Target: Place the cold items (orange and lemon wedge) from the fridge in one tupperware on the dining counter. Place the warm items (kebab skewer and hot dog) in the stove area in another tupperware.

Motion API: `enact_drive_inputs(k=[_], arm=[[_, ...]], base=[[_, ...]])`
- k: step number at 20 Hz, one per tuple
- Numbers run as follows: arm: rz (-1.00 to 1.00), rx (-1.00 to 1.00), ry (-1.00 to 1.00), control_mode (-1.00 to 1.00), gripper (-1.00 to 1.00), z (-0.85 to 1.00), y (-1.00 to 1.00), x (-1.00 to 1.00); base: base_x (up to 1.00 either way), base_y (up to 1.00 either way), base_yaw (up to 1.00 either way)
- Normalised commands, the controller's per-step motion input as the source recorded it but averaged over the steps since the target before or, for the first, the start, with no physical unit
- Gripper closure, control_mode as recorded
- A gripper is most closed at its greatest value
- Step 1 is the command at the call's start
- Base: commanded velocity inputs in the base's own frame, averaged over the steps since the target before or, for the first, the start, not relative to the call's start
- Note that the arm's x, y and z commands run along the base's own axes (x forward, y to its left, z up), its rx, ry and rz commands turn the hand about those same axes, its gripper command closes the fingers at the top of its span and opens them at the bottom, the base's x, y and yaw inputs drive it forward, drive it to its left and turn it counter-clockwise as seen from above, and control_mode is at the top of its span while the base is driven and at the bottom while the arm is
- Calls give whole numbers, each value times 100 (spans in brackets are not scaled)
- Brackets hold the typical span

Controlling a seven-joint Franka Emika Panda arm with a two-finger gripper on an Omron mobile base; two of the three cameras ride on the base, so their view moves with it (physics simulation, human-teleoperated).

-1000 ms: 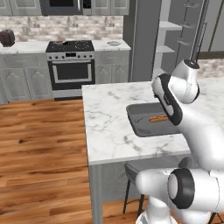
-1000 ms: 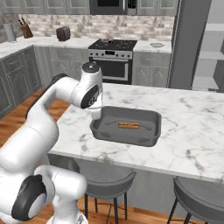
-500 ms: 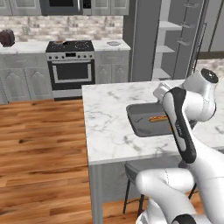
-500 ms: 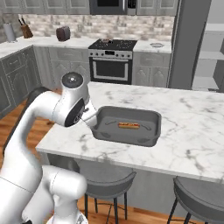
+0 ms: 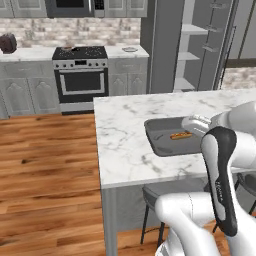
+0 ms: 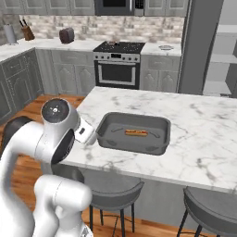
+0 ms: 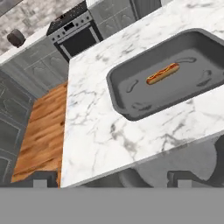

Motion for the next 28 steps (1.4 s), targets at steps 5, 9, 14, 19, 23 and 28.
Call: enact_drive_inputs(k=[5, 9, 14, 19, 23, 28], arm=[[14, -25, -15, -100, -100, 21, 24, -58], [2, -14, -10, 100, -100, 4, 18, -45], [0, 0, 0, 100, -100, 0, 0, 0], [0, 0, 0, 100, -100, 0, 0, 0], [0, 0, 0, 100, -100, 0, 0, 0], [0, 0, 0, 100, -100, 0, 0, 0]], base=[[0, 0, 0], [-20, 3, 1], [-66, 70, 8], [-15, 100, -1], [0, 100, -5], [19, 100, -16]])
